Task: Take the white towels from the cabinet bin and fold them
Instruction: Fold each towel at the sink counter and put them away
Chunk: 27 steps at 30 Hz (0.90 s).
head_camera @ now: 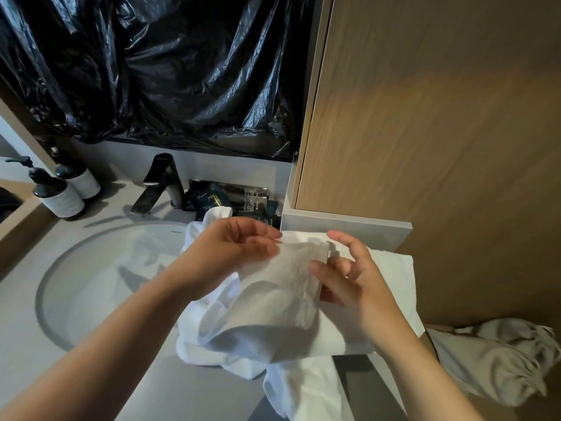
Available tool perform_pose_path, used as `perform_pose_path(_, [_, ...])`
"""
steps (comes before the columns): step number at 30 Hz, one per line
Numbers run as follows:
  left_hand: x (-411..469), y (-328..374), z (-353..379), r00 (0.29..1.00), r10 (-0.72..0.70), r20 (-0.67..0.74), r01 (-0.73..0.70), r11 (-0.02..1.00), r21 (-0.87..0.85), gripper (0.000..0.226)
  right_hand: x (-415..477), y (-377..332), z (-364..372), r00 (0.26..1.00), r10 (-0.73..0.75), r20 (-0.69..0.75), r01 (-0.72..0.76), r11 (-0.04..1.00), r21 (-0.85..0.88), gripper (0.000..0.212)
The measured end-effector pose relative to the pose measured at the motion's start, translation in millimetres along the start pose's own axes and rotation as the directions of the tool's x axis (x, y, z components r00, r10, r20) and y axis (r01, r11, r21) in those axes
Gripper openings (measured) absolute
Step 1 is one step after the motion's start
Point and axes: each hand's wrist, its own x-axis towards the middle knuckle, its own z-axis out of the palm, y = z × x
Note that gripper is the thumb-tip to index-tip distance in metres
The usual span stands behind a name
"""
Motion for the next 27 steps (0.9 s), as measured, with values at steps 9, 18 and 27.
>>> perform_pose_path(9, [13, -16, -19, 0.989, -0.145, -0.042, 0.142, 0.988, -0.064, 0.041, 20, 10, -35, 0.981, -0.102, -0.165, 0.076, 0.985, -0.154, 0.024])
perform_pose_path(18, [-11, -37, -38, 0.967, -0.107, -0.232, 0.152, 0.971, 0.185, 0.060, 15, 11, -26, 0.989, -0.106, -0.101, 0.087, 0.980, -0.181, 0.023])
perform_pose_path(27, [-7, -28, -32, 0.835, 0.324, -0.445, -0.076, 0.868, 0.491, 0.024, 26, 7, -1, 0.983, -0.074, 0.168, 0.089, 0.992, -0.084, 0.031])
